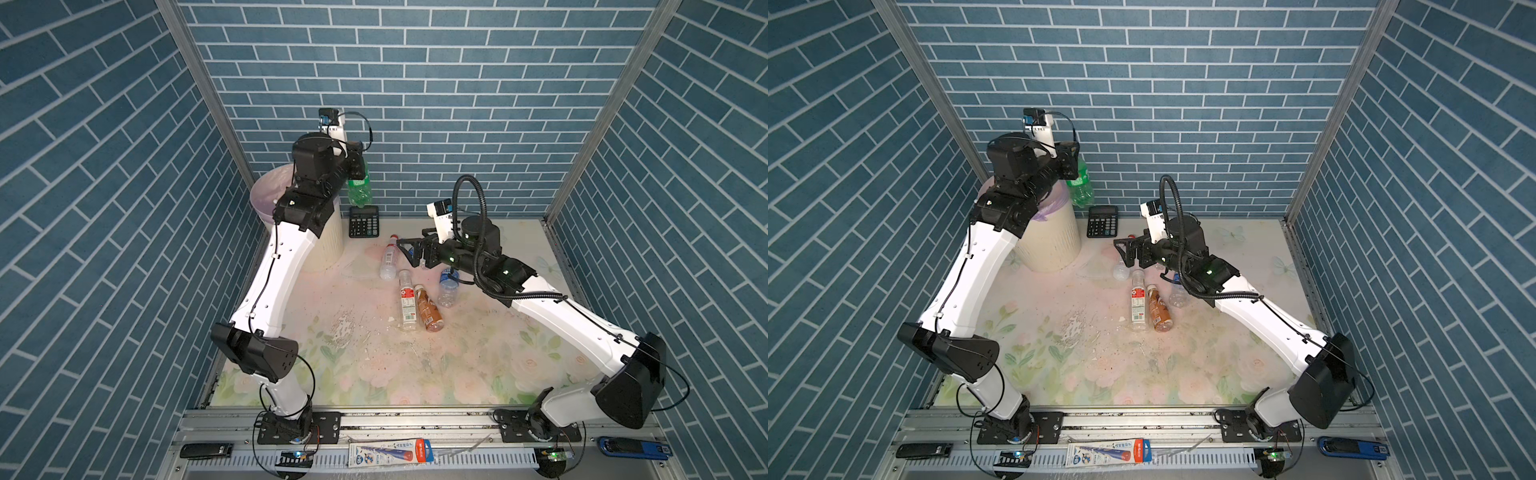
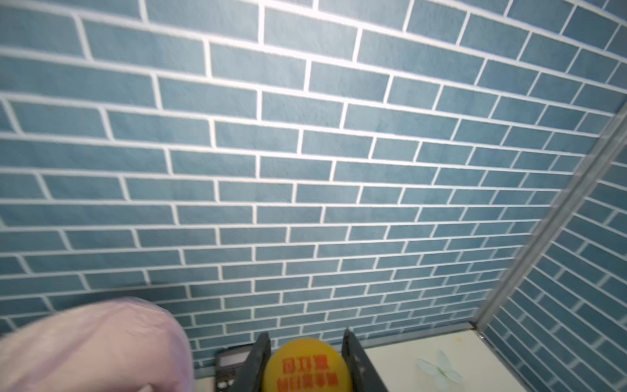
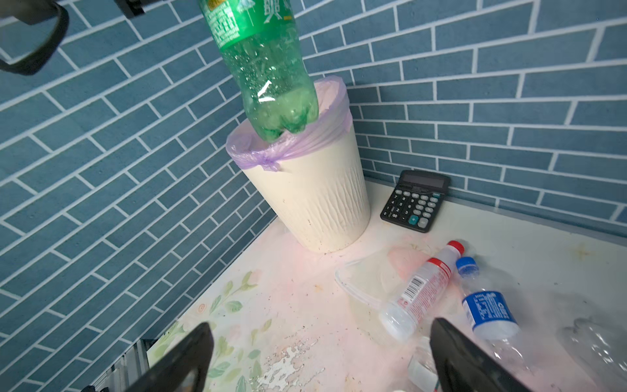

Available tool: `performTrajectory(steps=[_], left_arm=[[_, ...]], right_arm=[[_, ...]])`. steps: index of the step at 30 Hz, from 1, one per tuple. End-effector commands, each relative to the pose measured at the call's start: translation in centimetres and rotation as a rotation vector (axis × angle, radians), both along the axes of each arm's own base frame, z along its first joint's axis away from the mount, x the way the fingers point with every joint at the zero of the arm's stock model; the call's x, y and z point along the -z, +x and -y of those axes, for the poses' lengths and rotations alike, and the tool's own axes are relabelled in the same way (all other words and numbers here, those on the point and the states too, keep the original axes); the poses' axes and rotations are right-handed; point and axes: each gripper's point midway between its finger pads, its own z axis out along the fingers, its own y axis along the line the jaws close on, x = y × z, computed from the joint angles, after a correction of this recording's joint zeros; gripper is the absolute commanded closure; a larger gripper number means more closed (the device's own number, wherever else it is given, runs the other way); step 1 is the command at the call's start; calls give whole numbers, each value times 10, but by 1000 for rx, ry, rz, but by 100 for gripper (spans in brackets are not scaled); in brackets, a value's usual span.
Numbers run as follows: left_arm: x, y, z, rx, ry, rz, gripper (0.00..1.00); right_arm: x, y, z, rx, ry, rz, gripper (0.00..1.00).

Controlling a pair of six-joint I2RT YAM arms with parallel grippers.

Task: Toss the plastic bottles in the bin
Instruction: 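Raise the Sprite with the left gripper over the bin while the right gripper releases, then open the left gripper above the bin to drop the Sprite bottle, then lower the right gripper to the blue-labelled Pocari Sweat bottle while the left gripper returns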

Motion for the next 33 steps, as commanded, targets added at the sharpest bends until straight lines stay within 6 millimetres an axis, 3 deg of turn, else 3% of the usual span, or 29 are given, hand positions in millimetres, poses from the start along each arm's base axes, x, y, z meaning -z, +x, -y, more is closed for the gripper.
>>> performTrajectory(steps=[1,5,8,11,13,15,16,18,19,21,23,28,33], left_arm=[[-67,-17,-41,-155,111,197,71],[-104,-29,-75,-255,128,317,71],[-101,-18,-102,-320,125,318,71],[-62,16,-133,-375,95,217,71],[-19,42,-146,-390,74,109,71],[29,67,-147,-379,100,5,65],[47,74,-147,-377,127,-38,57],[81,86,-151,-396,173,-132,32],[87,87,-154,-415,186,-156,22],[91,84,-159,-436,207,-172,7],[85,80,-157,-430,213,-158,1],[72,69,-144,-400,235,-140,1],[66,59,-114,-337,253,-128,1]], right_arm=[[-31,-4,-15,-60,30,82,1],[-32,0,-21,-68,25,91,1],[-25,4,-26,-76,15,79,1],[-19,4,-29,-88,10,65,1],[-14,5,-30,-88,2,56,1],[-13,5,-30,-87,-1,53,1],[-12,5,-30,-88,-4,51,1],[-10,4,-30,-91,-8,47,1],[-10,4,-28,-87,-8,48,1],[-6,3,-28,-87,-14,42,1],[-5,3,-27,-84,-15,40,1],[0,6,-25,-66,-21,32,1],[8,13,-13,9,-36,6,1]])
